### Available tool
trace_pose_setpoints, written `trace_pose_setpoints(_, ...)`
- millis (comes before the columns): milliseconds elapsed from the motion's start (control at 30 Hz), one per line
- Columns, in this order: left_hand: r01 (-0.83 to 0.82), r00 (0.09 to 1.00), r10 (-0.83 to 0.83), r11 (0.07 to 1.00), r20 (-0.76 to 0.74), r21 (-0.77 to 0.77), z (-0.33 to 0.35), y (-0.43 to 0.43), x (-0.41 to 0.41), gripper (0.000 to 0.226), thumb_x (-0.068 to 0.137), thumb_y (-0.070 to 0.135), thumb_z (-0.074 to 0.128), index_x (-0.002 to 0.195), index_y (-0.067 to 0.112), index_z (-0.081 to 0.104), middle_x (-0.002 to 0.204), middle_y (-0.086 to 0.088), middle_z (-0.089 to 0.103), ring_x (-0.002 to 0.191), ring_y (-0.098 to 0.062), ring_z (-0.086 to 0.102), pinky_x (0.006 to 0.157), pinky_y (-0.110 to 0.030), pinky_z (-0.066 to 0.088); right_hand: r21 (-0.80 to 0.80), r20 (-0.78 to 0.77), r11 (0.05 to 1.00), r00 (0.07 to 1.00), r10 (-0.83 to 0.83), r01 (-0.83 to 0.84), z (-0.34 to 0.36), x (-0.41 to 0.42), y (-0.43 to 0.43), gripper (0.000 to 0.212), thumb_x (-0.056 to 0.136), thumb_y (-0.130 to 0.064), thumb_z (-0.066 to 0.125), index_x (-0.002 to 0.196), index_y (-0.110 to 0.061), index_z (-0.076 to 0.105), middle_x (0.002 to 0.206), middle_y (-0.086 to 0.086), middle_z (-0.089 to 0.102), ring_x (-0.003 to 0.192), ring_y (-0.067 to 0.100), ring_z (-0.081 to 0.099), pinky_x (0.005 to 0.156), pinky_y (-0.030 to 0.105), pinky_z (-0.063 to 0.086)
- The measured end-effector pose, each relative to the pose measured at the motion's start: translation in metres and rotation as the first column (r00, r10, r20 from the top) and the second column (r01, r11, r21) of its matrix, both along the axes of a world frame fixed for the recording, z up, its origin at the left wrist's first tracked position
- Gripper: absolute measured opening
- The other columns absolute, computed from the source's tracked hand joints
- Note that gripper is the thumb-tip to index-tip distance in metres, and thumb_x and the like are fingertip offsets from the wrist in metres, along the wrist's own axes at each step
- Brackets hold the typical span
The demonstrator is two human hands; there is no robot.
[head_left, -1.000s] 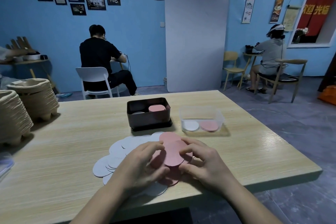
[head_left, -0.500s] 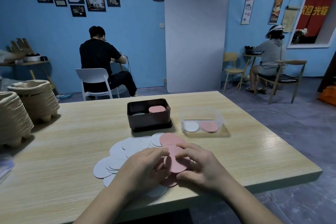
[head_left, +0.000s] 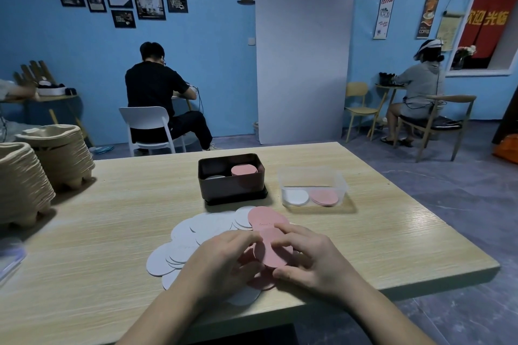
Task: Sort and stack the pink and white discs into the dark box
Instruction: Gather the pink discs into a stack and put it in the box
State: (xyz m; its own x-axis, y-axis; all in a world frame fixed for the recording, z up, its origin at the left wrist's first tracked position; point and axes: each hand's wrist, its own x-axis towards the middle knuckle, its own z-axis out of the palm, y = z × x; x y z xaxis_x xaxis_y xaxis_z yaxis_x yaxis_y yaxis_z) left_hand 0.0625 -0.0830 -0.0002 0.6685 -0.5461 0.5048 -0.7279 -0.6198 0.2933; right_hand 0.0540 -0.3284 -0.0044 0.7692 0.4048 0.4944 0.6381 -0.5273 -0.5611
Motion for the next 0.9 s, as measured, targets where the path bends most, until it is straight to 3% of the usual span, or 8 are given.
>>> trace_pose_setpoints(133,-0.005,0.999,0.004,1.0,0.043,0.025,0.002,0.0,-0.002,0.018,0.087,0.04,0.065,0.101,0.034,0.055,0.091,0.015,0.061,0.08,-0.008,0.054,0.064,-0.032,0.052,-0.049,-0.011,0.999,1.0,-0.007,0.007,-0.001,0.002,0.0,0.041,0.077,-0.05,0.079,0.107,-0.025,0.07,0.144,-0.016,0.051,0.131,-0.003,0.049,0.103,0.016,0.042)
trace_pose_setpoints(267,-0.002,0.999,0.0,0.999,0.036,0.042,0.002,0.001,0.0,0.013,0.092,0.039,0.063,0.1,0.034,0.056,0.093,0.016,0.061,0.081,-0.009,0.054,0.065,-0.034,0.051,-0.088,-0.006,0.996,1.0,-0.007,0.007,0.003,0.003,-0.001,0.04,0.077,-0.052,0.079,0.104,-0.024,0.07,0.135,-0.029,0.048,0.118,0.005,0.059,0.097,0.017,0.046)
trace_pose_setpoints(400,-0.003,1.0,0.002,0.999,0.027,0.048,0.007,0.001,0.005,0.011,0.095,0.041,0.06,0.103,0.033,0.057,0.092,0.014,0.061,0.084,-0.01,0.055,0.07,-0.035,0.05,-0.176,0.064,0.984,0.998,0.0,0.011,0.013,0.011,-0.001,0.039,0.079,-0.059,0.075,0.106,-0.031,0.069,0.134,-0.017,0.058,0.124,0.001,0.053,0.102,0.02,0.043)
trace_pose_setpoints(467,-0.011,0.999,0.01,0.999,0.037,0.043,0.013,0.003,0.01,0.013,0.094,0.042,0.06,0.105,0.035,0.058,0.096,0.015,0.064,0.088,-0.009,0.056,0.073,-0.034,0.05,-0.182,0.077,0.983,0.997,0.005,0.009,0.02,0.018,0.0,0.038,0.079,-0.058,0.076,0.106,-0.033,0.069,0.13,-0.023,0.057,0.122,0.0,0.051,0.101,0.017,0.041)
trace_pose_setpoints(700,-0.031,0.998,0.028,0.998,0.057,0.045,0.02,0.017,0.033,0.034,0.093,0.051,0.059,0.122,0.033,0.057,0.12,0.016,0.066,0.106,-0.01,0.063,0.085,-0.03,0.053,-0.065,0.069,0.997,0.997,-0.033,0.037,0.021,0.046,0.002,0.033,0.075,-0.051,0.082,0.097,-0.03,0.07,0.12,-0.023,0.065,0.108,0.005,0.058,0.089,0.017,0.041)
trace_pose_setpoints(800,-0.097,0.984,0.09,0.994,0.152,0.04,0.027,0.029,0.053,0.033,0.091,0.047,0.061,0.118,0.027,0.061,0.124,0.011,0.066,0.111,-0.014,0.062,0.089,-0.035,0.053,-0.004,0.066,0.997,0.994,-0.082,0.083,0.024,0.064,0.005,0.034,0.074,-0.053,0.081,0.094,-0.029,0.069,0.104,-0.017,0.068,0.099,0.009,0.06,0.081,0.027,0.047)
trace_pose_setpoints(900,-0.16,0.969,0.149,0.986,0.197,0.04,0.038,0.039,0.076,0.035,0.094,0.047,0.059,0.118,0.023,0.065,0.129,0.009,0.065,0.118,-0.015,0.06,0.094,-0.036,0.052,0.059,0.049,0.99,0.991,-0.128,0.125,0.036,0.09,0.011,0.036,0.071,-0.054,0.078,0.095,-0.029,0.071,0.101,-0.016,0.07,0.1,0.011,0.063,0.081,0.034,0.051)
